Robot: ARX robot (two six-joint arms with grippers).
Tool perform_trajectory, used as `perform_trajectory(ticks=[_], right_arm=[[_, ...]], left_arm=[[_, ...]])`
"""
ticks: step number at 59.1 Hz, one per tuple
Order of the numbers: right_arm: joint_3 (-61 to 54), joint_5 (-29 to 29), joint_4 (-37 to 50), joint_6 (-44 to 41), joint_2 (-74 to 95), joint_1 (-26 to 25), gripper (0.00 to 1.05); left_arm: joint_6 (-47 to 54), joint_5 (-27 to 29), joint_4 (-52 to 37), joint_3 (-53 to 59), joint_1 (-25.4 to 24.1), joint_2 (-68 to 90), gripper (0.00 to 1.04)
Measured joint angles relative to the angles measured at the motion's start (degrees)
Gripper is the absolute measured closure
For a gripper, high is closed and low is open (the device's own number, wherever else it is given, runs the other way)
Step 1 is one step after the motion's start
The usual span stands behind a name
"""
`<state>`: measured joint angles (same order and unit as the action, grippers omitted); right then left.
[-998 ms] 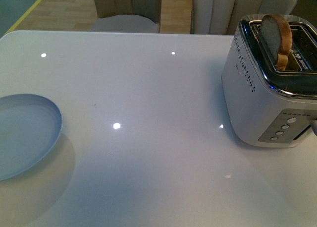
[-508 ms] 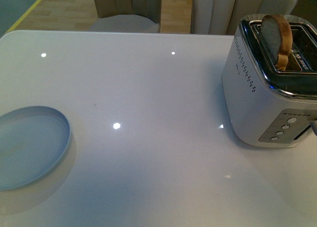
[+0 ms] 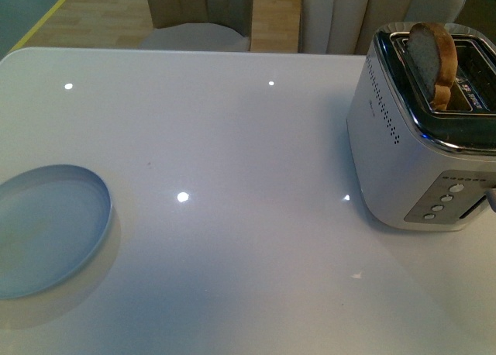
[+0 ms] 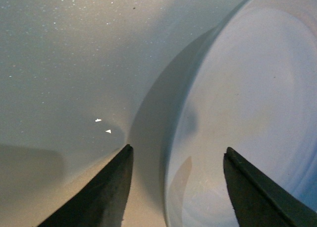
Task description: Left arm holds plate, right arm toasts bread
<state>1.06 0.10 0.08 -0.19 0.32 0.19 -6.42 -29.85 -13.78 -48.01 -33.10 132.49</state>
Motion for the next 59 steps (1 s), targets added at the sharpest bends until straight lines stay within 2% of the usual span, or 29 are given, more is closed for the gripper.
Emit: perform_trajectory(ticks=[13, 29, 40, 48, 56, 58, 59], right_arm=[[0.00, 0.00, 0.00, 0.00, 0.02, 0.00, 0.09], [0.00, 0.00, 0.00, 0.00, 0.00, 0.00, 0.09], [0.00, 0.00, 0.00, 0.00, 0.02, 0.00, 0.09], [0.00, 0.00, 0.00, 0.00, 0.02, 0.00, 0.09], [0.02, 0.00, 0.00, 0.00, 0.02, 0.00, 0.09], [0.00, -0.02, 0.00, 0.00, 0.02, 0.00, 0.09], [0.00, -0.02, 0.00, -0.02, 0.00, 0.00, 0.09]], left_arm=[[-0.74, -0.31, 0.98, 0.94, 0.52, -4.55, 0.06], [-3.34, -4.37, 4.85, 5.01, 2.45, -25.44, 0.07], [-7.32, -6.38, 8.17, 10.93, 7.87, -44.74, 0.07], [-9.03, -6.32, 13.51, 15.30, 11.87, -57.16, 0.07], [-10.03, -5.77, 19.02, 18.62, 13.77, -68.76, 0.07], [-9.42, -4.13, 16.90, 19.45, 14.32, -69.75, 0.09], [-8.15, -0.61, 11.43, 21.27, 15.12, -70.36, 0.12]])
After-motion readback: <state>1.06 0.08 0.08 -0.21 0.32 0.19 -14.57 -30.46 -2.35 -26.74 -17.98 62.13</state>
